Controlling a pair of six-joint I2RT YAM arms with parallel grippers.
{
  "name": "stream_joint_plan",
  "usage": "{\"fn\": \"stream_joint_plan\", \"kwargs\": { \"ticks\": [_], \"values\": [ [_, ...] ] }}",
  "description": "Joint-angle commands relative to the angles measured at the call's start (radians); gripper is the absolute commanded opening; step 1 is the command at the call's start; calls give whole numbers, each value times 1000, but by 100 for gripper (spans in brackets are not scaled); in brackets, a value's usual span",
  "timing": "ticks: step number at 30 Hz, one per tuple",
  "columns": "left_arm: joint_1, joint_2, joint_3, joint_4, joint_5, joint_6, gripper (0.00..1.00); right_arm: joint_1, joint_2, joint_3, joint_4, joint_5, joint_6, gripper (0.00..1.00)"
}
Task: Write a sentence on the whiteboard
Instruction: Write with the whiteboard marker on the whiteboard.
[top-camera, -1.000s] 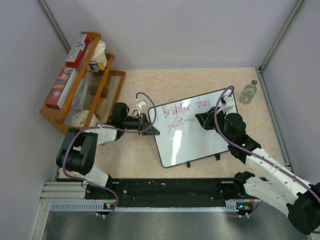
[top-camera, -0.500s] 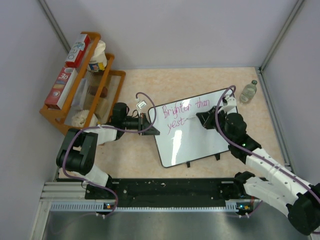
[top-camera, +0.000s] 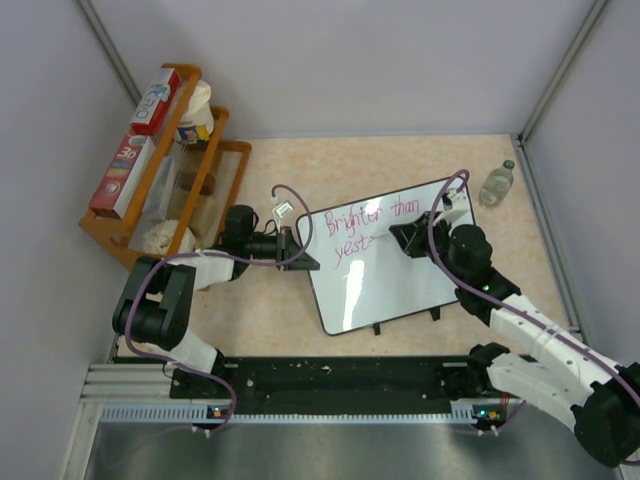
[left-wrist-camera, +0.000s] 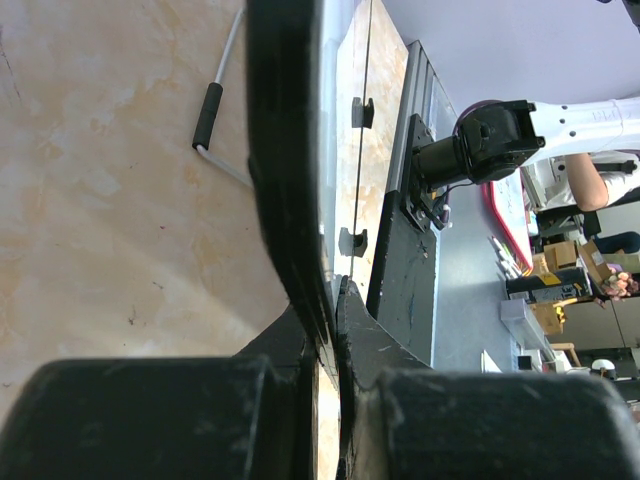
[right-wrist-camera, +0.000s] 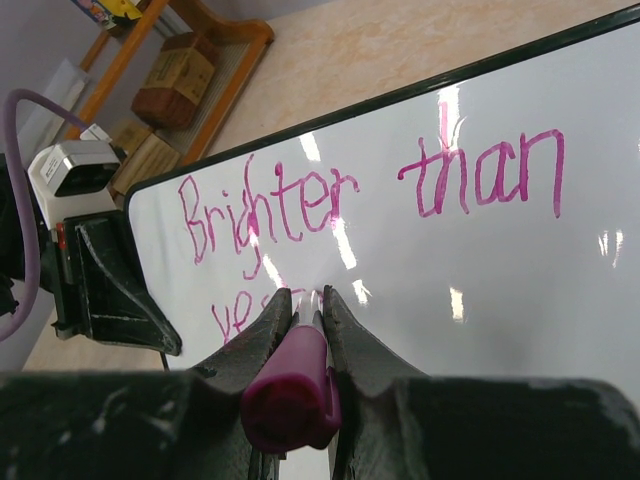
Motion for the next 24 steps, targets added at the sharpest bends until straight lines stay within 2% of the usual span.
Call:
{"fn": "stream_joint_plan", "kwargs": {
  "ticks": [1, 13, 24],
  "values": [
    [-27, 17, -30, -3, -84, 198, 0, -12, -10, -20, -14, -5, -7, 0],
    [-27, 16, -31, -3, -84, 198, 0, -12, -56, -82, -41, 1, 10, 0],
    [-27, 16, -30, -3, -86, 198, 0, -12, -79, -72, -67, 55, -5, 0]
  ]
}}
